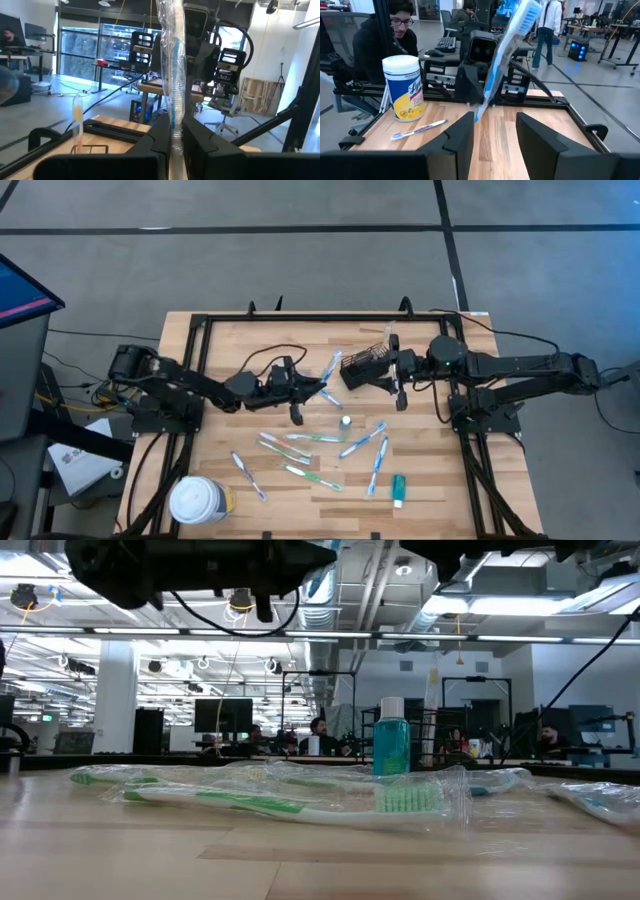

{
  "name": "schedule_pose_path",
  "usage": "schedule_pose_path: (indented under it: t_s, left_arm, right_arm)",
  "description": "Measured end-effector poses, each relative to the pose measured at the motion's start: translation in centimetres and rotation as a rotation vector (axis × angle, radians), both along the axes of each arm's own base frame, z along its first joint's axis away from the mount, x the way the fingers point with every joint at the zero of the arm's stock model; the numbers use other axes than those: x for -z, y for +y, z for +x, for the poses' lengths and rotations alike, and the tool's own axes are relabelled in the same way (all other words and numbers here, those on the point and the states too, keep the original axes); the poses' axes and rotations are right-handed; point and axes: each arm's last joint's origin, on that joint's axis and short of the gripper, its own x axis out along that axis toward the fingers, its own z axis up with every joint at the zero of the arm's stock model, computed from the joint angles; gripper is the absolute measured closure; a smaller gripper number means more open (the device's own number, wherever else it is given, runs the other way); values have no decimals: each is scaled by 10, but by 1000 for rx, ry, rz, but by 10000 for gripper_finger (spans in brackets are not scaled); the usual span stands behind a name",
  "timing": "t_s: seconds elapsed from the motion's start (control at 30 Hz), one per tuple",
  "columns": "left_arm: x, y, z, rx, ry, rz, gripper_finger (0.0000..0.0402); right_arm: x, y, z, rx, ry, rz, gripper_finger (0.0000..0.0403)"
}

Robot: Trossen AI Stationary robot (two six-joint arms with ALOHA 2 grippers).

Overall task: Pick & Place toothbrushing station
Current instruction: Put the blue toothbrush into the mesh organizer

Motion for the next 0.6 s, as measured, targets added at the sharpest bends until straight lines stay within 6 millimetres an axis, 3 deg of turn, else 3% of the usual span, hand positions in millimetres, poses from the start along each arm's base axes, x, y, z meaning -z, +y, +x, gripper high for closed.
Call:
schedule_pose_path:
  t_s: [0.37, 0.6]
  left_arm:
    - [6, -7, 49, 38, 15, 126, 385]
    - [9, -3, 54, 16, 24, 129, 385]
  right_arm:
    - [0, 0, 0, 0, -3, -2, 265]
    - [-1, 0, 0, -4, -8, -3, 262]
